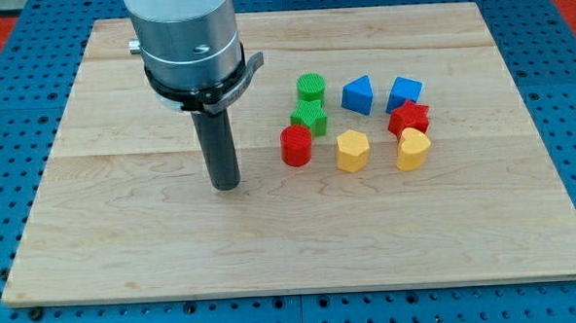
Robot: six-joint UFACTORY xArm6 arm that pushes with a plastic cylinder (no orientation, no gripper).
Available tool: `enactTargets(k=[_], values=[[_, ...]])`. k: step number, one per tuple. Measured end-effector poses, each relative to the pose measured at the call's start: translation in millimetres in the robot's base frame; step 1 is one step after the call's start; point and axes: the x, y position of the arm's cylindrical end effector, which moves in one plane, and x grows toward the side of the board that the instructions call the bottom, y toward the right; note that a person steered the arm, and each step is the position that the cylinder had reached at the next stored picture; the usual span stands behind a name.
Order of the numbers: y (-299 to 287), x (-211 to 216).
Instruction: Drag the red star into the bottom side of the triangle
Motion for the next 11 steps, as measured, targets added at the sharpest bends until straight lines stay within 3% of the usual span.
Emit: enactTargets(k=[5, 6, 7, 8, 10, 11], values=[[-2, 5], [57, 29], [177, 30], [233, 19], [236, -65], [213, -66]])
